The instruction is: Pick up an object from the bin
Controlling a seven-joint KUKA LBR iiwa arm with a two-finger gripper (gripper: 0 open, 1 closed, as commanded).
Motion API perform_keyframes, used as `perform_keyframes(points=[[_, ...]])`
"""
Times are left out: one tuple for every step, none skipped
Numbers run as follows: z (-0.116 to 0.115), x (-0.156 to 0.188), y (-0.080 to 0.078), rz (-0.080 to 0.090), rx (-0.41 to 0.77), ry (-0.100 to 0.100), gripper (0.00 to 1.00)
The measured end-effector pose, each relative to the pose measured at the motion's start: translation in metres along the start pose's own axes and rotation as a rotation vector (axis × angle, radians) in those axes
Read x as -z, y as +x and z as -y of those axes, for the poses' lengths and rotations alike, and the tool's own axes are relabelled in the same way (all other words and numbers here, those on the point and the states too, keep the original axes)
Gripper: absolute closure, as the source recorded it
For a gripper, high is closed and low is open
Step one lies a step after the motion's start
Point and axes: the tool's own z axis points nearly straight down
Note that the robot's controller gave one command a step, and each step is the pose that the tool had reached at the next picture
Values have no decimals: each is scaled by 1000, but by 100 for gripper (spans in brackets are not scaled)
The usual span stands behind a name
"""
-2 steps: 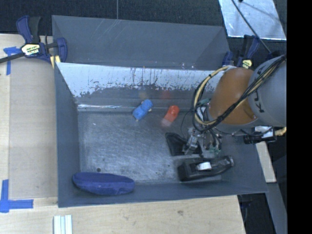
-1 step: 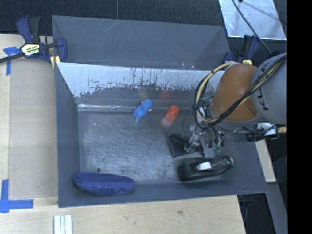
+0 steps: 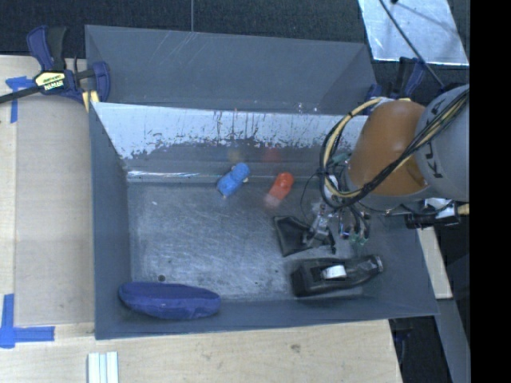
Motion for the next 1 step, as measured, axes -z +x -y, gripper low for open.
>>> perform_keyframes(points=[[0, 61, -3, 2, 3, -1, 100]])
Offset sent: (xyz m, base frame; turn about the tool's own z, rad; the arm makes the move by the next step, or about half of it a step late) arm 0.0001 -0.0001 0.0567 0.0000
